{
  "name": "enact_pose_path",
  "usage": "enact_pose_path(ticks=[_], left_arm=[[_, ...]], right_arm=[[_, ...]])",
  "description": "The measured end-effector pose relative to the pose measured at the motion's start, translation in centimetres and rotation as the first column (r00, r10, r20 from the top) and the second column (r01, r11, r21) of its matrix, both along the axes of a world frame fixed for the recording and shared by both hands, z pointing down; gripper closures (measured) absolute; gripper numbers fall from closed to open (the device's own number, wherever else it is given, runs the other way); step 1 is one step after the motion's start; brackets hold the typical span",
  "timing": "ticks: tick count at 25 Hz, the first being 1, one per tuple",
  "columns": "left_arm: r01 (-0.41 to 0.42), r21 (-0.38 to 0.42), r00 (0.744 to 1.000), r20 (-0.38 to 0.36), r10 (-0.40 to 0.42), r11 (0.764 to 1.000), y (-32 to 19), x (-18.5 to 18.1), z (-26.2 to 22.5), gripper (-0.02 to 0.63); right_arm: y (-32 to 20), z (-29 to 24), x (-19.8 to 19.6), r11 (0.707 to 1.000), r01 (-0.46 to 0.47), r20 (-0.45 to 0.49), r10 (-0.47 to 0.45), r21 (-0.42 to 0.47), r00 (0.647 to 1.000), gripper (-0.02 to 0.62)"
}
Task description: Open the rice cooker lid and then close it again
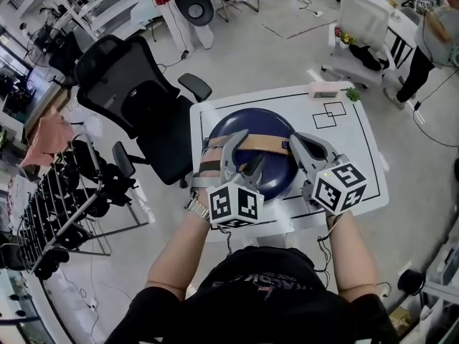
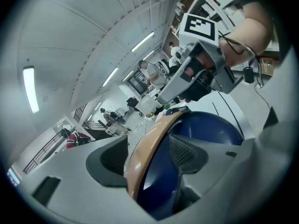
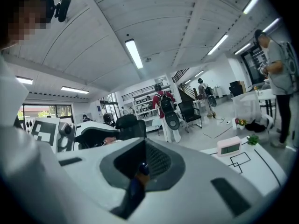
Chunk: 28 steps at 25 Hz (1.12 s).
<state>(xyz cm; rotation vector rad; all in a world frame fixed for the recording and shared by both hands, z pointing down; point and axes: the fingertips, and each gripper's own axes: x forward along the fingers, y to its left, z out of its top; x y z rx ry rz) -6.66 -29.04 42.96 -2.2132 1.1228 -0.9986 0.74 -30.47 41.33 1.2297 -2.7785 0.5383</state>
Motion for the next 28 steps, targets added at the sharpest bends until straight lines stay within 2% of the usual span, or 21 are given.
enact_pose_path(ticks=[10,20,28], left_arm=[[-0.047,0.053,0.990,0.133,0.040,0.997,-0.6,0.5,0.5,0.373],[-0.103,0.068,0.963,0.258,0.083,0.992,-0.7,1.5,1.2,0.422],[-0.107,0.096,0.946,0.315,0.072,0.990,-0.8,1.9,1.4,0.430]], right_arm=[[-0.1,1.4,-0.6,0.999,-0.005,0.000,0.005,-0.043,1.000,0.594],[-0.1,1.5,-0.6,0.998,-0.009,0.022,0.011,-0.061,1.000,0.594],[0.0,1.5,-0.4,0.998,-0.016,0.036,0.019,-0.064,0.999,0.594]])
